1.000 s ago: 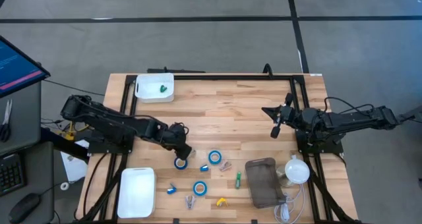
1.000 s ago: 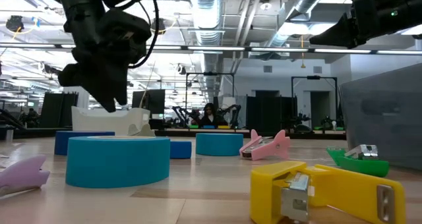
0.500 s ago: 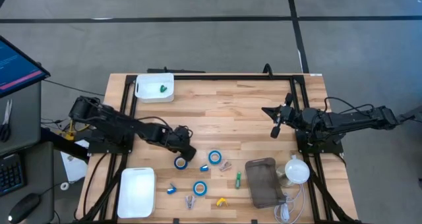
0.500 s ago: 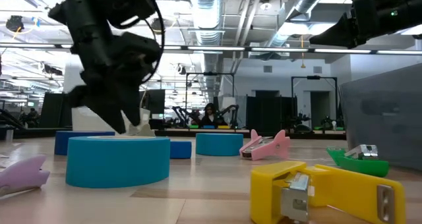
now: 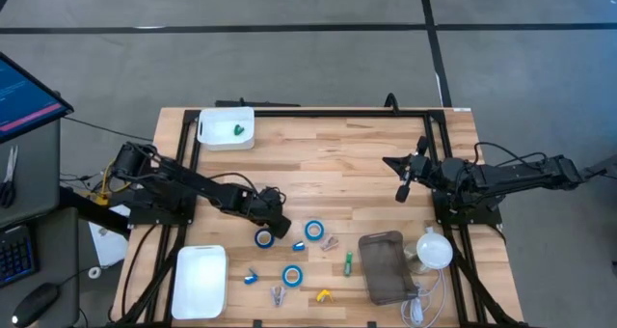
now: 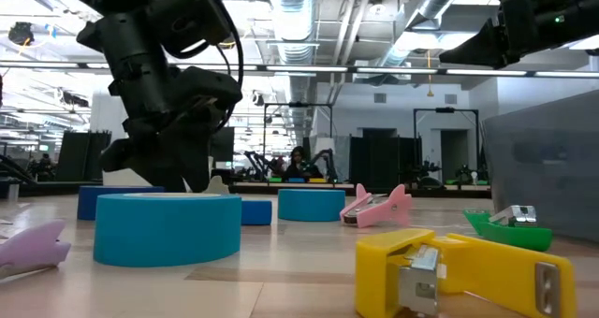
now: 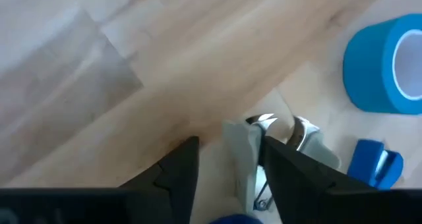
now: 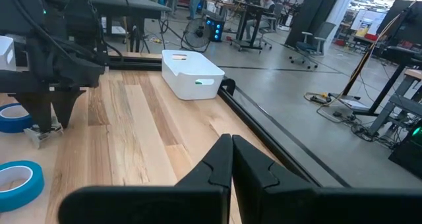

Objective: Pick and place Stapler, Stapler remover, tape
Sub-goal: Put the gray staple remover into the bottom white bin

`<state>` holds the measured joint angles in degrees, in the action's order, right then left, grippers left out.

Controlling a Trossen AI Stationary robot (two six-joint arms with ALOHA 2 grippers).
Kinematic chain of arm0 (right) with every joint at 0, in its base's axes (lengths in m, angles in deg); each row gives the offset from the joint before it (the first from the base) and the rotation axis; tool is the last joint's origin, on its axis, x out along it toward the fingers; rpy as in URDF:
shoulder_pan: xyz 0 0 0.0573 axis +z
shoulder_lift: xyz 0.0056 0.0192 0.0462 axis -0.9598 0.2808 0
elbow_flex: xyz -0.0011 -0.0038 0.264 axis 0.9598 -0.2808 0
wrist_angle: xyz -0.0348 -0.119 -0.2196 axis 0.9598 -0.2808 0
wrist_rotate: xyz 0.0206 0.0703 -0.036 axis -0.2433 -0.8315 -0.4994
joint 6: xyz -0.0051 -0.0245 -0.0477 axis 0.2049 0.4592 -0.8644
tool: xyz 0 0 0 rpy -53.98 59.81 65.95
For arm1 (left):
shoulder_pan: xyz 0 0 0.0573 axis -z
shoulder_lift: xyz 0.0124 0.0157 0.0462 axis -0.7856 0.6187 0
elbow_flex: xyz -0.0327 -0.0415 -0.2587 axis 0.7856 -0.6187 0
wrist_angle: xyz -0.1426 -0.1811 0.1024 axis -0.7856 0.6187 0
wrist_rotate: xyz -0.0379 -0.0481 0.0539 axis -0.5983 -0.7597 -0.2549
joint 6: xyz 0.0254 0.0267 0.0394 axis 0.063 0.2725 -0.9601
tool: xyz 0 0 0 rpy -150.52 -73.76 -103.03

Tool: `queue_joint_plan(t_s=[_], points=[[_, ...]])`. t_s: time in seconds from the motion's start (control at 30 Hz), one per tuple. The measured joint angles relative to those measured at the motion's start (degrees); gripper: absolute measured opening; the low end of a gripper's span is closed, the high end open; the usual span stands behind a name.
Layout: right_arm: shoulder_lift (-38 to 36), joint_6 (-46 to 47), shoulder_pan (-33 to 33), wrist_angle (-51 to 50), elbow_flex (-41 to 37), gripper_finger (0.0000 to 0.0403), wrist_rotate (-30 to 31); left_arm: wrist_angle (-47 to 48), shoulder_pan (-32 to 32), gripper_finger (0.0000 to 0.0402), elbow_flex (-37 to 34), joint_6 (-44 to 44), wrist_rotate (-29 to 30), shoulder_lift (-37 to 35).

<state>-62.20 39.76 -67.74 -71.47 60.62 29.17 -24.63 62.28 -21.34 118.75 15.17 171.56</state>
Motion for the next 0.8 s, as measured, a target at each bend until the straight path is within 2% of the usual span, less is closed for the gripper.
queue_joint_plan(t_s=[0.1,0.33,0.6,0.8], points=[[0.0,0.0,0.0,0.0,0.0,0.0,0.0,-0.3,-0.1,0.0115,0.0,-0.6,2.2,-0.5],[0.0,0.0,0.0,0.0,0.0,0.0,0.0,-1.0,0.0,0.0019,0.0,-2.1,2.6,-0.6],[0.0,0.0,0.0,0.0,0.0,0.0,0.0,-1.0,-0.7,0.003,0.0,-4.6,2.5,-1.5],[0.0,0.0,0.0,0.0,0.0,0.0,0.0,-1.3,-3.9,0.0013,0.1,-11.0,2.8,-7.5]])
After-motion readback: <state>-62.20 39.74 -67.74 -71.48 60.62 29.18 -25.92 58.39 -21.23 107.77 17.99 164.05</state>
